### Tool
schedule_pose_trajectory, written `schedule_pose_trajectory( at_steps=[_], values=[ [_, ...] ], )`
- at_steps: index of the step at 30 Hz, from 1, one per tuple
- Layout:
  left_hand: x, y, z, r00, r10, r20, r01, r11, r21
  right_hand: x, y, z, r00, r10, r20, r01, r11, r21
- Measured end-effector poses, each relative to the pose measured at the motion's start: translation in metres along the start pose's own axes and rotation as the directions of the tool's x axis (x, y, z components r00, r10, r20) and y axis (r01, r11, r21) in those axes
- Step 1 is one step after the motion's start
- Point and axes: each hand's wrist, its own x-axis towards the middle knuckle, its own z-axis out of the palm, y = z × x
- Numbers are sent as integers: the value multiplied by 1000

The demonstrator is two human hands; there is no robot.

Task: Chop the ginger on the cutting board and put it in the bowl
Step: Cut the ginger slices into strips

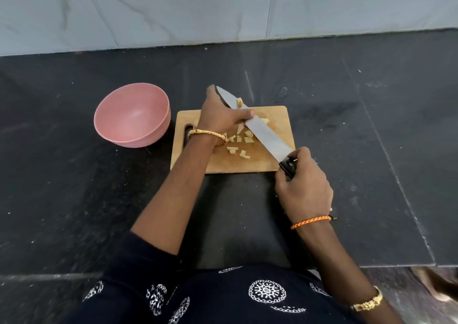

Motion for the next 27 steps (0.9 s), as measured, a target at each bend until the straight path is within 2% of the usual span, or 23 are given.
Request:
schedule_pose_trajectory(
  at_steps=[2, 5, 9, 15, 16, 18, 20, 21, 23, 26, 27],
  values=[
    [2, 1, -3, 998, 18, -57, -17, 1000, 18, -2, 2, 2, 1000, -24, -6, 24, 1000, -3],
    [7, -4, -8, 994, 65, -83, -69, 996, -49, -2, 4, 2, 999, -36, -17, 36, 999, 10],
    [10, -8, -19, 986, 41, -160, -58, 993, -105, -1, 8, 2, 1000, 9, -26, -7, 998, 57],
    [-3, -12, -33, 948, 144, -284, -144, 989, 21, -1, 12, 7, 994, 111, 7, -110, 974, 200],
    [-6, -12, -36, 960, 133, -245, -127, 991, 39, 0, 13, 6, 991, 134, 6, -132, 962, 238],
    [-13, -12, -39, 995, 87, -39, -79, 982, 173, 5, 15, 4, 987, 161, -2, -152, 938, 313],
    [-17, -13, -37, 988, 20, 155, -73, 936, 345, 9, 16, 2, 985, 171, 0, -159, 916, 367],
    [-17, -13, -35, 983, 1, 182, -74, 916, 394, 10, 16, 2, 984, 177, 8, -166, 908, 386],
    [-16, -13, -31, 990, 32, 136, -84, 914, 398, 12, 15, 3, 981, 192, 26, -185, 892, 413],
    [-14, -10, -24, 977, 215, -7, -197, 908, 370, 14, 14, 5, 982, 185, 48, -186, 875, 448],
    [-14, -9, -19, 962, 272, -13, -245, 886, 393, 15, 14, 6, 983, 174, 54, -179, 872, 456]
  ],
)
